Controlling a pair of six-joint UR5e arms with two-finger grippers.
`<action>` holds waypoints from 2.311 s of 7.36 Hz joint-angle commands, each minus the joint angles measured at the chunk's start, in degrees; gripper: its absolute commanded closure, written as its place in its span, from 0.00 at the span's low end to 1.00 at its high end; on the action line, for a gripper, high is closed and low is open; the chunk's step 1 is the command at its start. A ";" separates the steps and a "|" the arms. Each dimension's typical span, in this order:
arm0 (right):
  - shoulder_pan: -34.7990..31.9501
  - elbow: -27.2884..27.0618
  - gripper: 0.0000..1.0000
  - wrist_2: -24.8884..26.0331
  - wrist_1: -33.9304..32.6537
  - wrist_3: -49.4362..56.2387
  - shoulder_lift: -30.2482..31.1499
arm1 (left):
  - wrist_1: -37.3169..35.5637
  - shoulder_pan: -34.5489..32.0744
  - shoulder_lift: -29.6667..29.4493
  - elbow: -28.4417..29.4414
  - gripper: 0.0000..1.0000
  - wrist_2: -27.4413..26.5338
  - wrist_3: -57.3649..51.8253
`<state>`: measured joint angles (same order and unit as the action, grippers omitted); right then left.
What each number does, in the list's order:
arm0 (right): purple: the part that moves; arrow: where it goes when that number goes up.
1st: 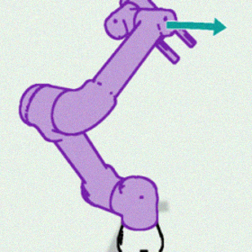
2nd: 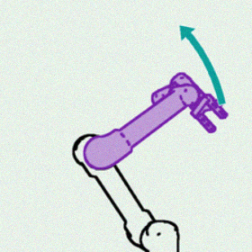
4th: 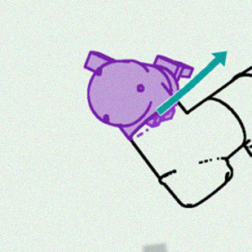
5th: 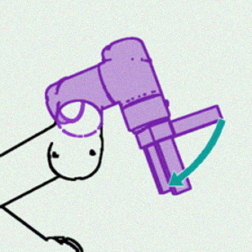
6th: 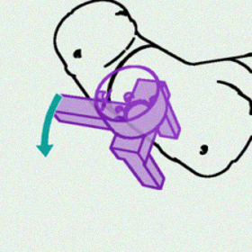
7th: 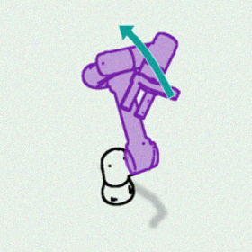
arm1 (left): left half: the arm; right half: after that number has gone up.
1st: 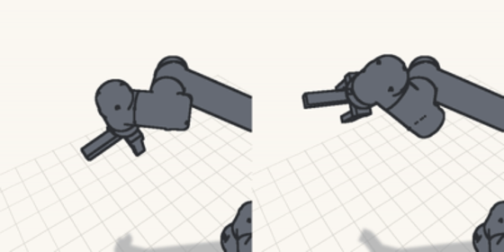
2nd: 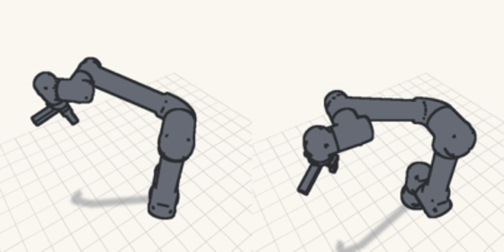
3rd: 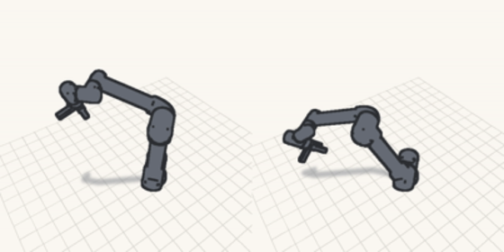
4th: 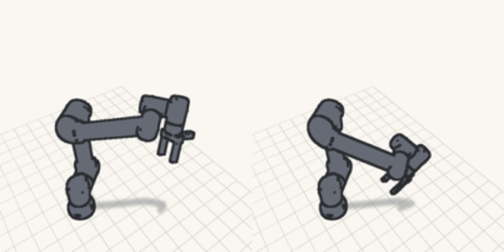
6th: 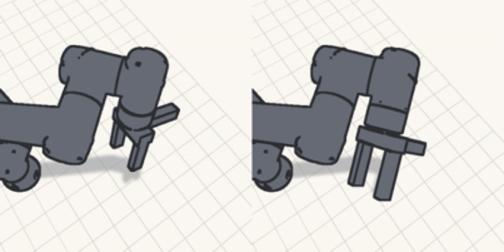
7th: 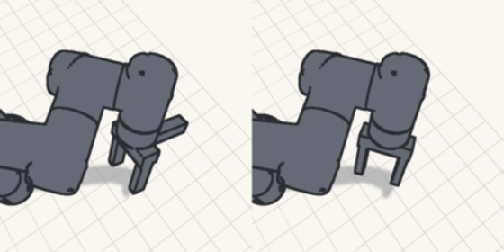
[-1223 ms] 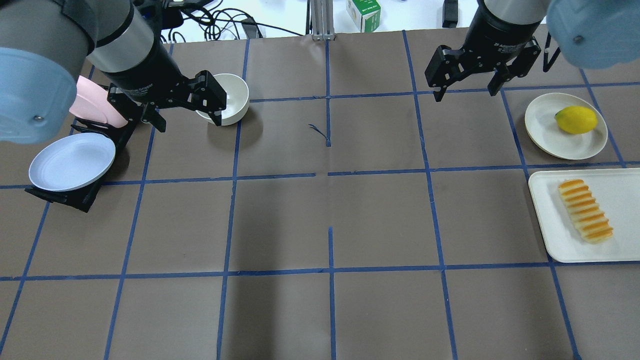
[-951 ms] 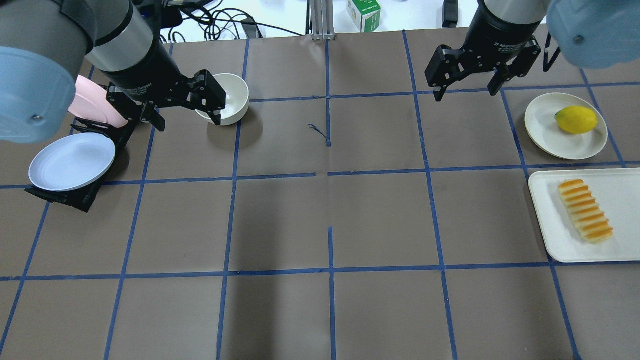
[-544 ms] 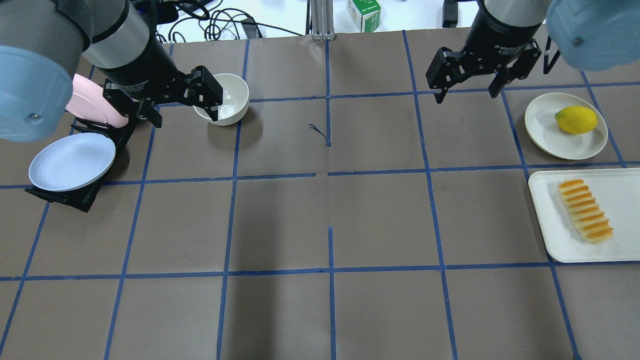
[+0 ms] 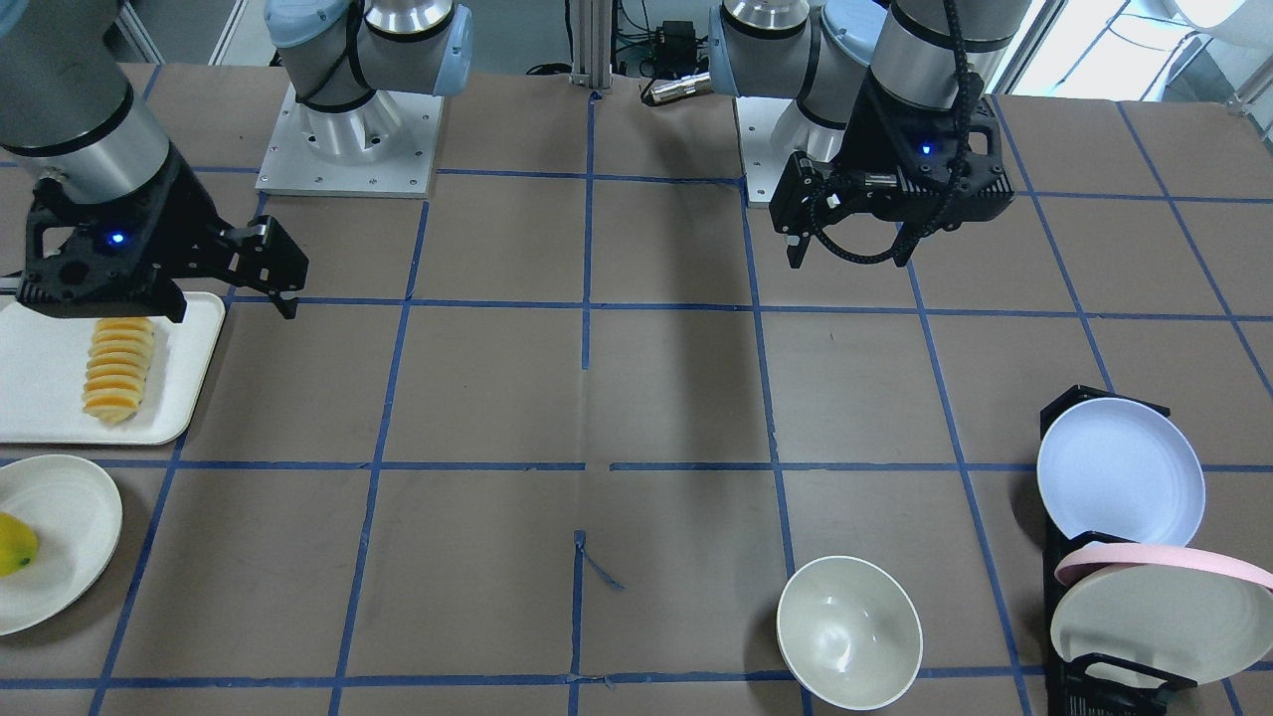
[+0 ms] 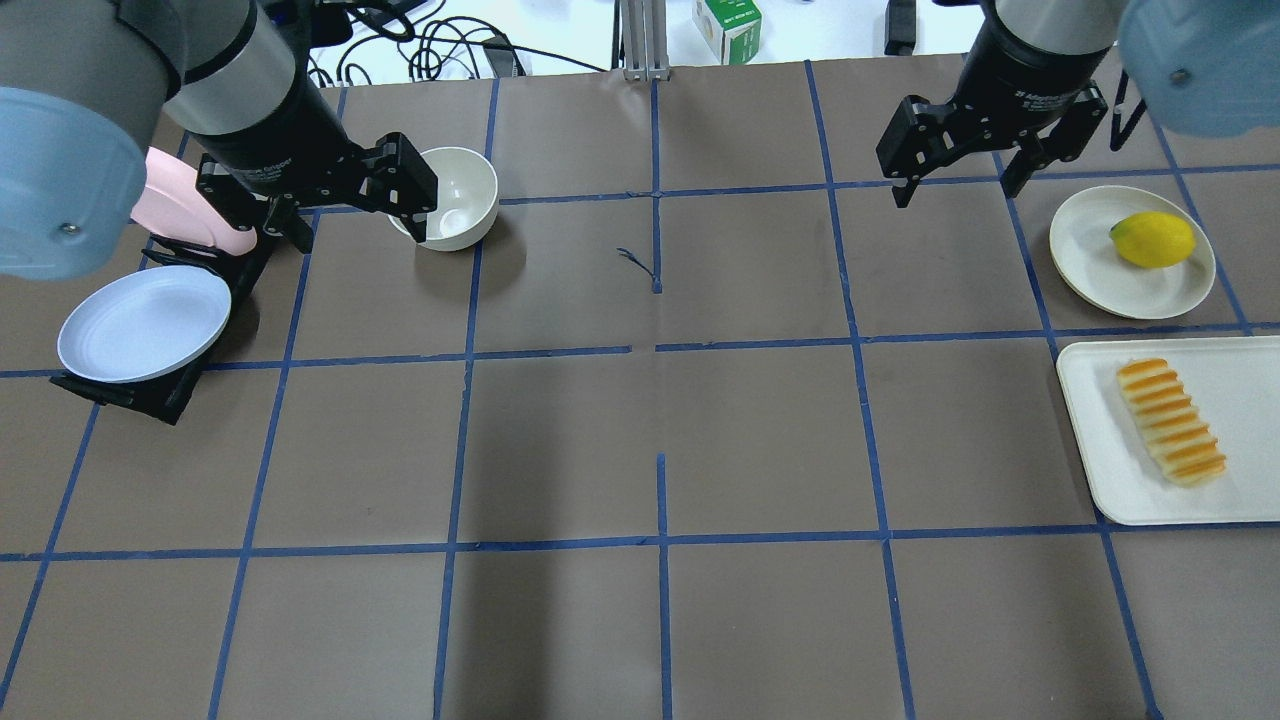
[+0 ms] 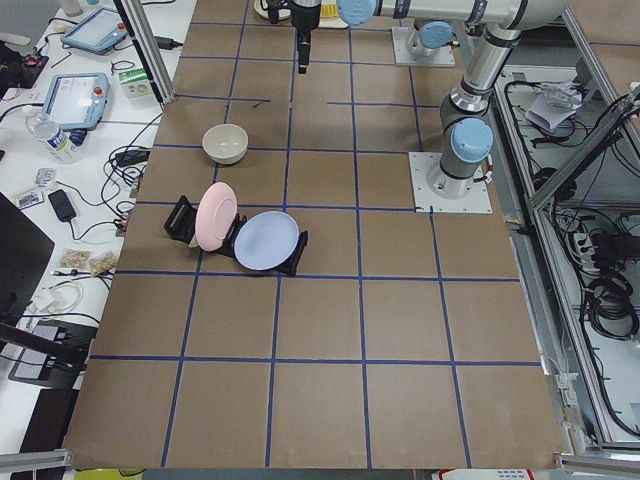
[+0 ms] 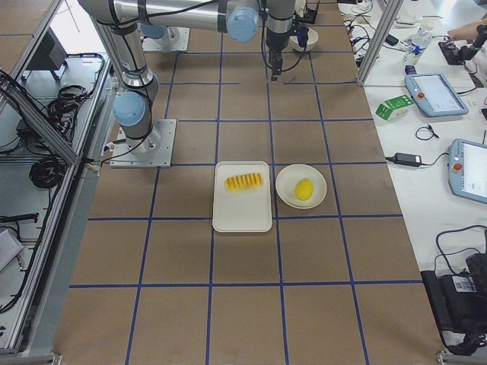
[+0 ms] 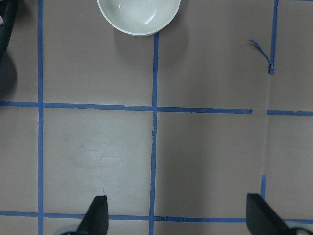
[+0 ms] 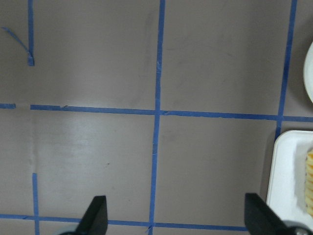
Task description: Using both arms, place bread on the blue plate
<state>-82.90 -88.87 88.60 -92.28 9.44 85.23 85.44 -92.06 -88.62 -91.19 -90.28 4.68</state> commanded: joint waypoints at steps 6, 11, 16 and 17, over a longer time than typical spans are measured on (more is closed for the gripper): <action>18.53 -13.40 0.00 0.96 -14.28 25.67 0.02 | 0.08 0.04 0.02 -0.04 0.00 -0.51 0.07; 30.14 -29.58 0.00 2.97 -31.62 38.19 -0.24 | 0.08 0.12 0.11 -0.39 0.00 -0.51 0.07; 30.86 -30.75 0.00 4.55 -35.86 44.25 -4.88 | -0.36 18.46 -1.21 -1.62 0.00 -0.60 -0.37; 30.86 -30.84 0.00 6.21 -36.56 46.17 -6.20 | -0.88 22.93 -1.90 -2.14 0.00 -0.42 -2.72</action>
<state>-52.04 -119.57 93.08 -127.90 53.74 80.83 84.93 -74.53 -89.91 -92.90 -90.71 3.80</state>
